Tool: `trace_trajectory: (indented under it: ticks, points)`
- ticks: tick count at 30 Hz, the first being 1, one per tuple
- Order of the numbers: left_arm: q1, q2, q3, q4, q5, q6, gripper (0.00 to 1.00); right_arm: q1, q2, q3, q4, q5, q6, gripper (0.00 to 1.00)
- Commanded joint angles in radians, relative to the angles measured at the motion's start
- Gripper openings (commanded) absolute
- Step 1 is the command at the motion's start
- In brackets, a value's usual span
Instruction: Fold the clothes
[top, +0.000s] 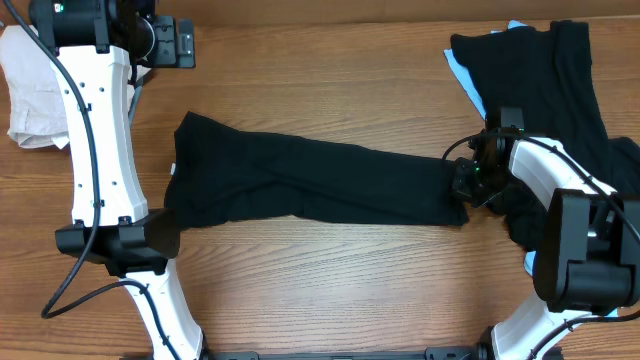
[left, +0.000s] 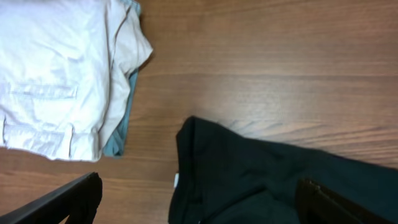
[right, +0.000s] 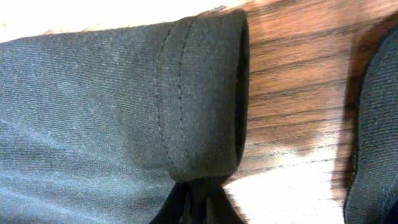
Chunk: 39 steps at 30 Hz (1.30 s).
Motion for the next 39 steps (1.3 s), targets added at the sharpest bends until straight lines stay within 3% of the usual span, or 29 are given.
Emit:
trace_trajectory:
  ticks: [1, 6, 9, 14, 19, 29, 39]
  points:
    - [0.004, -0.008, 0.008, -0.006, -0.064, 0.016, 1.0, -0.021, 0.035, 0.011, -0.018, 0.014, 0.017, 0.04]
    - [0.005, -0.007, 0.008, -0.009, -0.066, 0.016, 1.0, -0.149, -0.027, 0.233, -0.243, -0.001, 0.017, 0.04]
    - [0.005, -0.008, 0.008, -0.008, -0.066, 0.016, 1.0, -0.204, -0.051, 0.351, -0.368, -0.026, -0.056, 0.04]
    - [0.004, -0.005, 0.008, -0.005, -0.062, 0.016, 1.0, -0.158, -0.062, 0.423, -0.466, -0.111, -0.115, 0.04]
    - [0.004, 0.001, 0.008, -0.006, -0.062, 0.016, 1.0, 0.018, -0.062, 0.423, -0.435, -0.167, -0.102, 0.04]
    - [0.004, 0.024, -0.017, -0.003, -0.016, 0.015, 1.0, 0.346, -0.049, 0.422, -0.257, -0.133, 0.071, 0.05]
    - [0.005, 0.028, -0.019, 0.002, -0.013, 0.016, 1.0, 0.459, 0.019, 0.421, -0.14, -0.095, 0.16, 0.1]
